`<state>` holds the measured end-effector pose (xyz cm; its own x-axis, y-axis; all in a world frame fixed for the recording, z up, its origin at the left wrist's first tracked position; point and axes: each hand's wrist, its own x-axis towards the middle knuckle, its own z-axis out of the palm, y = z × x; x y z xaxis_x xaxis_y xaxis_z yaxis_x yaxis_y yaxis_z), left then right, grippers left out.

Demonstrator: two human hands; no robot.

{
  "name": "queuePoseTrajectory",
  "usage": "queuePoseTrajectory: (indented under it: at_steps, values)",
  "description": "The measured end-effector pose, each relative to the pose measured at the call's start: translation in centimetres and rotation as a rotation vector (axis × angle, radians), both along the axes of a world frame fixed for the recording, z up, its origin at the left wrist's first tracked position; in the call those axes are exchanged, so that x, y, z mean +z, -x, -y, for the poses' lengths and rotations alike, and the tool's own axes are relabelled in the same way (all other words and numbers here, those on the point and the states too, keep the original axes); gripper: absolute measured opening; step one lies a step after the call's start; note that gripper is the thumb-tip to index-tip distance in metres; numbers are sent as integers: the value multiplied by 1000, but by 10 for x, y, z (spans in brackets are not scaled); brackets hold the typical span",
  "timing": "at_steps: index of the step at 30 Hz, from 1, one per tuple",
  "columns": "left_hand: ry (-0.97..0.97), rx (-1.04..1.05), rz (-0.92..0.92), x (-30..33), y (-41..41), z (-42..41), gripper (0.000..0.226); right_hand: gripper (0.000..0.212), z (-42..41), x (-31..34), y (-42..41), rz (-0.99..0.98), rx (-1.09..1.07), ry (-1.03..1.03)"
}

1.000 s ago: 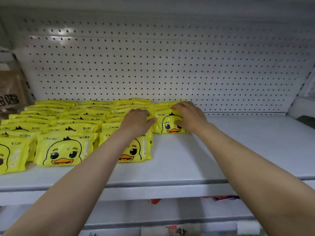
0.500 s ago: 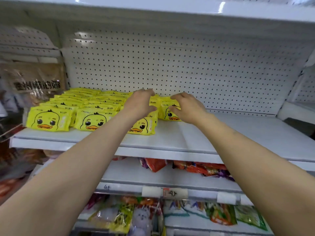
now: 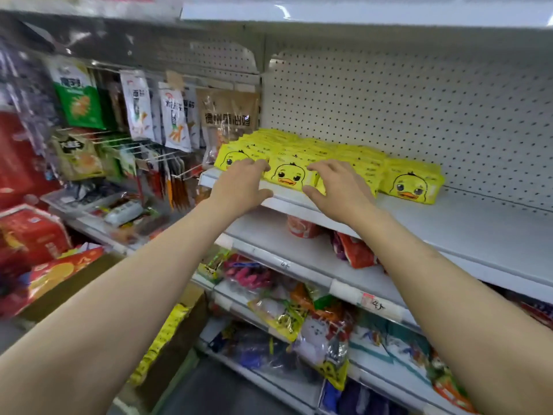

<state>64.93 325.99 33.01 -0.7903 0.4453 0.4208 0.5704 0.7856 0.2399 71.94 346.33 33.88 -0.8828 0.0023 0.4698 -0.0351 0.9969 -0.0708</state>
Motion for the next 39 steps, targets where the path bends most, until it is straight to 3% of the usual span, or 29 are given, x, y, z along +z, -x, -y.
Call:
queuePoseTrajectory:
  at_steps: [10,21,33,39]
  values:
    - [5,187,-73,-37,13,156,50,49,147,-35,71,56,261,49]
    - [65,207,4,-97,164,309,49,52,306,-95,230,237,306,107]
    - [147,209,441,-242,271,398,51,47,392,-237,340,628,284,86]
    - [167,295,765,-350,275,422,54,53,412,-353,352,979,310,225]
